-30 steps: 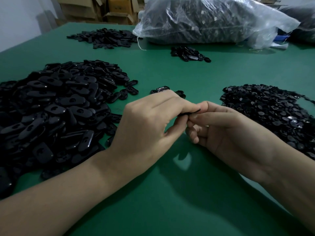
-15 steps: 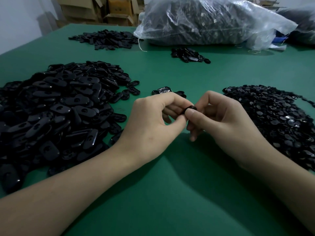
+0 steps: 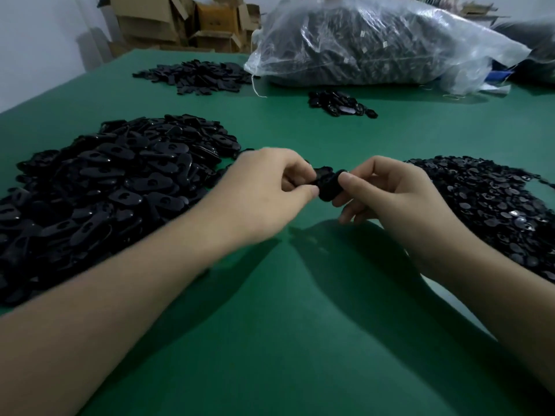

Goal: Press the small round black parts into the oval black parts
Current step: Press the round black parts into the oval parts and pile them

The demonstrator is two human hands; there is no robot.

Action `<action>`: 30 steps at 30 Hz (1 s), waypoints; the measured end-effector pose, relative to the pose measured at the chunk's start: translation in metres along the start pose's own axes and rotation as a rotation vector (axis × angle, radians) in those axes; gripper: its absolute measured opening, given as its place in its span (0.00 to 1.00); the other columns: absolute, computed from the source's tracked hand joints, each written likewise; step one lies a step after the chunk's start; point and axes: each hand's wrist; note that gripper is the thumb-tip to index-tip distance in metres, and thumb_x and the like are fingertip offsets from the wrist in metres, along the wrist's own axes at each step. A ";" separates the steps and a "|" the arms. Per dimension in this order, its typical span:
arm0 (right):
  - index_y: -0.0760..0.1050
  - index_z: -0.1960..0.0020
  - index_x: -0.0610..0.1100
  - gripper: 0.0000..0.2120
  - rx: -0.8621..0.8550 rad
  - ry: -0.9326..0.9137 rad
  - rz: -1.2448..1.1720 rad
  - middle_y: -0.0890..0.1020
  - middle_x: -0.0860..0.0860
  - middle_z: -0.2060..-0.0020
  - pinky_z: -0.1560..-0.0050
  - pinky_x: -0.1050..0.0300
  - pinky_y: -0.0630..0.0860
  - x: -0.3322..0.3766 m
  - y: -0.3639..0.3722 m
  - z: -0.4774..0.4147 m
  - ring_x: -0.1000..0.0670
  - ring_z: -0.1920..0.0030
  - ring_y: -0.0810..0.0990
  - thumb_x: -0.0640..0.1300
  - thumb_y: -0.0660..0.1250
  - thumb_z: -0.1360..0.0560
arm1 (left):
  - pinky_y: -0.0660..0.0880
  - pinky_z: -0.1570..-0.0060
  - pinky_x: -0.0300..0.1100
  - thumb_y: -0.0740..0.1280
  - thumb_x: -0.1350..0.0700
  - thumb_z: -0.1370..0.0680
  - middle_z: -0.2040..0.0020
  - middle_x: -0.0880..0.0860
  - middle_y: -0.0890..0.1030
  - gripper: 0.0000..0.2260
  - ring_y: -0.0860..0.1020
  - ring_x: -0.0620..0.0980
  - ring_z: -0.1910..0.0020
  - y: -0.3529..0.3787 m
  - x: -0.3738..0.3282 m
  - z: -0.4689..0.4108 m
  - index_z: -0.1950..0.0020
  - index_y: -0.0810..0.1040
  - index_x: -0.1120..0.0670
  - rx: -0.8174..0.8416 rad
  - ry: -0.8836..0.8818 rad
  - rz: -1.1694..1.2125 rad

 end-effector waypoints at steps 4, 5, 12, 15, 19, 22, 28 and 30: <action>0.80 0.51 0.40 0.10 -0.010 0.123 0.048 0.88 0.49 0.60 0.69 0.59 0.77 0.001 0.004 -0.024 0.49 0.67 0.84 0.48 0.70 0.20 | 0.76 0.52 0.36 0.73 0.49 0.22 0.58 0.38 0.82 0.01 0.80 0.38 0.56 -0.046 0.003 -0.012 0.52 0.85 0.42 0.200 -0.025 -0.482; 0.81 0.52 0.41 0.10 -0.029 0.132 0.078 0.88 0.50 0.60 0.71 0.59 0.76 0.000 0.005 -0.030 0.50 0.68 0.84 0.49 0.70 0.20 | 0.78 0.49 0.41 0.74 0.49 0.23 0.58 0.38 0.82 0.02 0.81 0.41 0.55 -0.052 0.006 -0.012 0.52 0.84 0.42 0.224 -0.039 -0.578; 0.83 0.59 0.49 0.11 -0.154 0.115 0.307 0.86 0.56 0.67 0.71 0.65 0.72 -0.008 0.018 -0.063 0.54 0.78 0.77 0.51 0.69 0.21 | 0.79 0.45 0.47 0.78 0.44 0.27 0.52 0.40 0.81 0.10 0.79 0.48 0.48 -0.060 0.021 -0.009 0.50 0.80 0.40 0.374 -0.138 -0.807; 0.83 0.61 0.49 0.12 -0.157 0.107 0.394 0.85 0.56 0.70 0.71 0.63 0.72 -0.010 0.022 -0.068 0.55 0.80 0.75 0.51 0.68 0.21 | 0.79 0.47 0.46 0.79 0.46 0.28 0.52 0.41 0.81 0.10 0.80 0.48 0.49 -0.058 0.024 -0.010 0.52 0.80 0.40 0.344 -0.133 -0.828; 0.84 0.53 0.50 0.09 -0.172 0.109 0.401 0.85 0.56 0.69 0.74 0.65 0.72 -0.007 0.023 -0.063 0.56 0.80 0.74 0.51 0.66 0.21 | 0.79 0.50 0.46 0.80 0.47 0.28 0.54 0.41 0.81 0.09 0.80 0.47 0.52 -0.058 0.027 -0.010 0.54 0.81 0.42 0.326 -0.108 -0.816; 0.82 0.51 0.51 0.06 -0.159 0.041 0.439 0.85 0.54 0.69 0.72 0.63 0.73 -0.004 0.018 -0.045 0.59 0.78 0.75 0.50 0.67 0.21 | 0.76 0.56 0.43 0.80 0.46 0.29 0.56 0.40 0.80 0.10 0.78 0.46 0.54 -0.058 0.028 -0.011 0.56 0.80 0.42 0.310 -0.072 -0.829; 0.80 0.55 0.54 0.04 -0.154 -0.076 0.626 0.82 0.57 0.65 0.61 0.52 0.80 -0.006 0.001 0.000 0.57 0.67 0.79 0.50 0.68 0.22 | 0.70 0.63 0.41 0.78 0.52 0.27 0.60 0.40 0.80 0.10 0.78 0.44 0.58 -0.055 0.027 -0.012 0.59 0.77 0.44 0.244 -0.001 -0.830; 0.80 0.55 0.54 0.03 -0.155 -0.089 0.616 0.82 0.58 0.64 0.62 0.51 0.79 -0.008 -0.002 0.007 0.56 0.67 0.78 0.49 0.69 0.22 | 0.67 0.64 0.41 0.77 0.52 0.26 0.60 0.40 0.80 0.10 0.78 0.45 0.58 -0.051 0.023 -0.011 0.58 0.76 0.43 0.210 0.056 -0.825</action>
Point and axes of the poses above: each hand's wrist, its own z-axis away from the middle knuckle, its own y-axis out of the palm, x = y × z
